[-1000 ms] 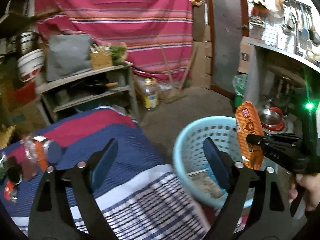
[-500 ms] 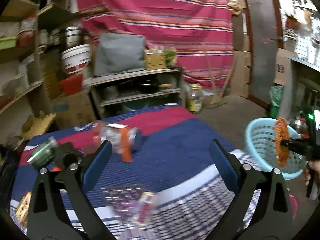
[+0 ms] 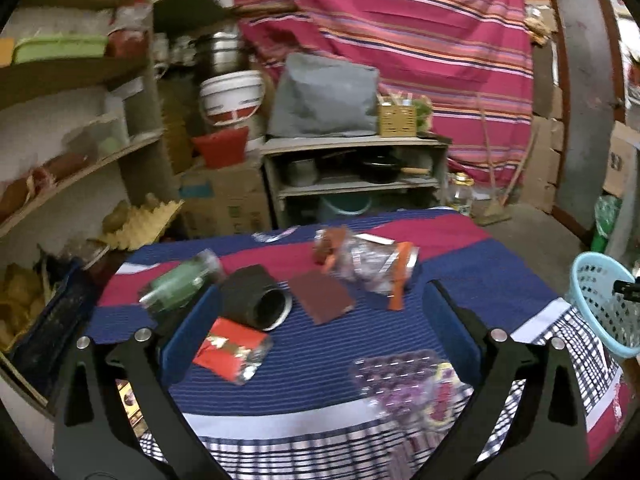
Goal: Collect trash
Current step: 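Move both tools back over the table toward the red foil wrapper and zip bag, then grasp the red-and-gold foil wrapper with the left tool while the right tool grasps the clear zip bag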
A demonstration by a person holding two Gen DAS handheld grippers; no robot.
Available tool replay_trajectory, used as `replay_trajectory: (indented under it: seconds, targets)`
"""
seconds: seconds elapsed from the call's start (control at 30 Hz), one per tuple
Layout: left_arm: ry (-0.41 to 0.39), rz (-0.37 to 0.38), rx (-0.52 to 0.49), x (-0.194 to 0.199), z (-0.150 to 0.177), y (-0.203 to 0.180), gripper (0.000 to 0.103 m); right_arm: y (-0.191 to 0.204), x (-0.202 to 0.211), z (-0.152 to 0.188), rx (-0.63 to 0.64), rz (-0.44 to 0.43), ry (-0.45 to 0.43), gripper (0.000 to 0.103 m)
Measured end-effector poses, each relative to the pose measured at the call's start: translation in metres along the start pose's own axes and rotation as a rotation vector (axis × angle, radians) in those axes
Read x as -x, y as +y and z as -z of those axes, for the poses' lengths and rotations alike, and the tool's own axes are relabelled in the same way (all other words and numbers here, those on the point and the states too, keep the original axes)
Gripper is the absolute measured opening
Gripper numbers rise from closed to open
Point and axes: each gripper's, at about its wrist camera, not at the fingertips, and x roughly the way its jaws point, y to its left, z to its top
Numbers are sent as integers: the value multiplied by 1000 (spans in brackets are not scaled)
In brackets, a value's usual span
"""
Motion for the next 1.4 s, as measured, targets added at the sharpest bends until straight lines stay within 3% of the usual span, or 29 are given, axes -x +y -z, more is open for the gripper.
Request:
replay_trajectory:
  seconds: [0.2, 0.33, 0.63, 0.73, 0.93, 1.17, 1.4]
  targets:
    - [18, -36, 80, -6, 6, 45, 97, 63, 45, -10, 77, -58, -140, 89]
    - [34, -69, 101, -11, 11, 64, 97, 124, 72, -12, 127, -156, -205, 89]
    - [69, -119, 153, -28, 23, 111, 97, 243, 85, -10, 194, -344, -226, 89]
    - [98, -123, 170, -38, 29, 122, 97, 274, 86, -4, 225, -362, -239, 89]
    - [152, -111, 177, -56, 41, 127, 97, 300, 80, 1, 229, -392, -234, 89]
    - [236, -19, 189, -78, 55, 116, 97, 301, 58, 7, 271, -341, -220, 89]
    - [293, -66, 88, -101, 65, 97, 87, 298, 42, 11, 275, -338, -168, 89]
